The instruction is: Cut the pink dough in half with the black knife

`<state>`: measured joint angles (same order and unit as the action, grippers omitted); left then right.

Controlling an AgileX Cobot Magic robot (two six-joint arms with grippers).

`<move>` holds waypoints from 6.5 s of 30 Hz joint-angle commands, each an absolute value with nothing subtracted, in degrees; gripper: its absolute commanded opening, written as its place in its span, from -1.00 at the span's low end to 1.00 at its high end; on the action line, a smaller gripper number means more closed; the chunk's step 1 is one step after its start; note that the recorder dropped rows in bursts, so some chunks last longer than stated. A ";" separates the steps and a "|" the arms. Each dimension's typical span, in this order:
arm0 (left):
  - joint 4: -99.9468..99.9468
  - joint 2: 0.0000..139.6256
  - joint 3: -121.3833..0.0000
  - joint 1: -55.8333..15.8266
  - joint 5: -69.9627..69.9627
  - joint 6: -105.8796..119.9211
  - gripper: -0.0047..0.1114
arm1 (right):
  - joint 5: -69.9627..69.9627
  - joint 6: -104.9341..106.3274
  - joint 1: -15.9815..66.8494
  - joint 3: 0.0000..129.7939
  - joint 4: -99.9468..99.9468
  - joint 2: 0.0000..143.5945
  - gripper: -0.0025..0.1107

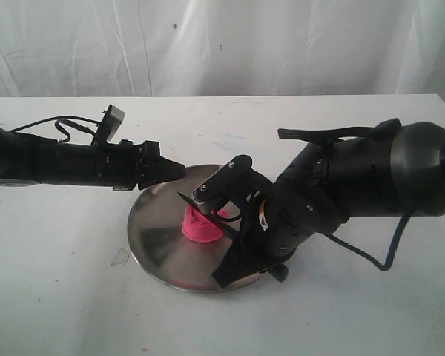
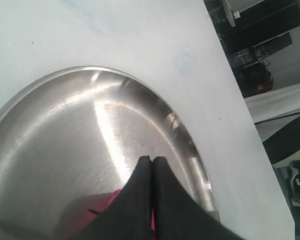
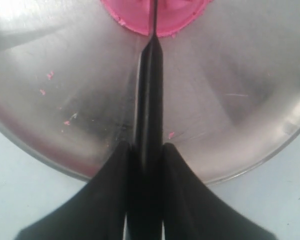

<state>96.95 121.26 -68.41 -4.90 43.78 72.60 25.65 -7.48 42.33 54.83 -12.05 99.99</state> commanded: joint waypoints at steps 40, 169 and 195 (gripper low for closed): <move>94.61 122.86 -68.67 -10.08 35.80 71.71 -0.92 | 24.14 -7.67 42.19 54.56 -13.04 100.21 -0.96; 89.89 123.32 -68.67 -9.97 34.50 71.70 -0.92 | 20.24 -7.69 42.19 54.78 -13.51 104.38 -0.96; 89.25 123.42 -68.67 -9.97 33.66 71.91 -0.92 | 19.63 -7.69 42.19 54.78 -13.51 102.62 -0.96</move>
